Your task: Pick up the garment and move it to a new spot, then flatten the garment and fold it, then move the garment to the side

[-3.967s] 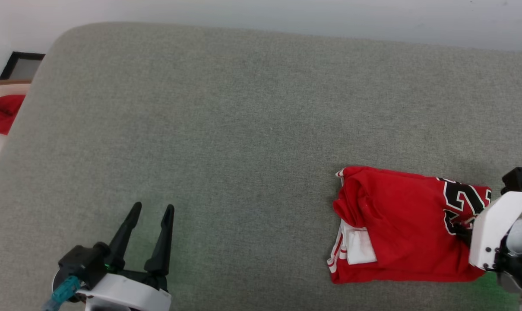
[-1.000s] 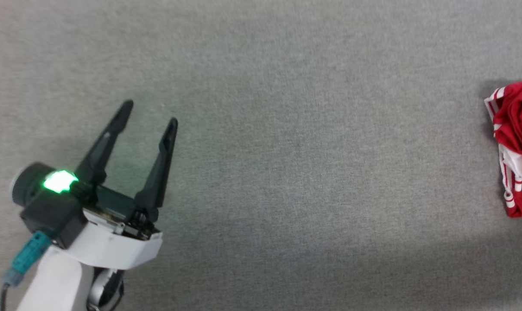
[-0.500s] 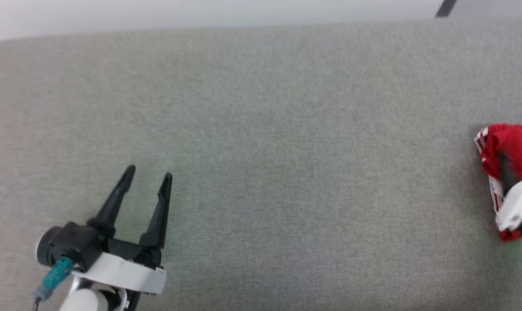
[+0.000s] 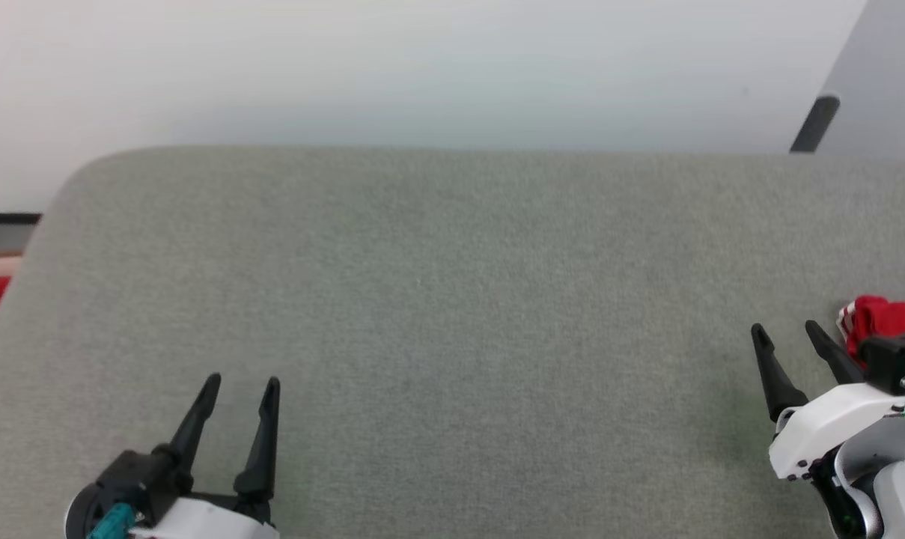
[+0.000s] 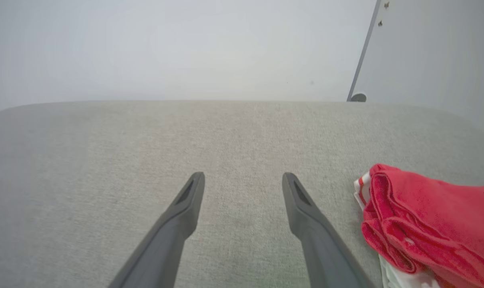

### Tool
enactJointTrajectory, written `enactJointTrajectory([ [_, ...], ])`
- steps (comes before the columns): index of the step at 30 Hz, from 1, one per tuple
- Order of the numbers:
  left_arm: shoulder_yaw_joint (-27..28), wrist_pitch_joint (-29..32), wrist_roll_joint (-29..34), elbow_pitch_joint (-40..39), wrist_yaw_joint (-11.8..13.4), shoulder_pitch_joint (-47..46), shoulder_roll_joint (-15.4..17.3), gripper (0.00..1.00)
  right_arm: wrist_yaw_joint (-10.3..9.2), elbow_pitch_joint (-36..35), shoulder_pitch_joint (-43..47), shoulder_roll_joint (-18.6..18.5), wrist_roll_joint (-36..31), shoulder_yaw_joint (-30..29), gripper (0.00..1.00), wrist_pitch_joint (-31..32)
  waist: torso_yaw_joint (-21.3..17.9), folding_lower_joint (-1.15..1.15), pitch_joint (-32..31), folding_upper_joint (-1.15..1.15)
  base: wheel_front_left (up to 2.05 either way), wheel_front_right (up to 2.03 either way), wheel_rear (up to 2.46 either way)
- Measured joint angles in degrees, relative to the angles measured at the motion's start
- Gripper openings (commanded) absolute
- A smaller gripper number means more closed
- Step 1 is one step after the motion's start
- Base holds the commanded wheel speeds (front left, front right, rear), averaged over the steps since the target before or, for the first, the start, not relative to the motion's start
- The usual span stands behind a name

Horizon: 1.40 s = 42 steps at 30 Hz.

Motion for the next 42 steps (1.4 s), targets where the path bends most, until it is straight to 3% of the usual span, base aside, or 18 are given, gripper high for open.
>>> enactJointTrajectory([
  [13,2.49,-0.01,1.71,1.13,0.0,3.11,-1.88,1.0,0.0,-9.44,6.41,-0.25,0.98,1.58,1.0,-2.96,1.55,0.0,-6.2,0.0,0.0,0.0,0.0],
  [30,4.32,0.0,1.45,-1.69,0.0,9.13,-2.49,1.0,0.0,-23.35,23.04,3.43,0.01,-8.15,1.0,-2.58,2.56,0.0,-7.44,0.0,0.0,0.0,0.0],
  [42,4.09,0.0,2.03,-2.63,0.0,9.83,-3.33,1.0,0.0,-25.57,24.24,4.19,0.02,-8.95,1.0,-1.89,1.99,0.0,-7.32,0.0,0.0,0.0,0.0],
])
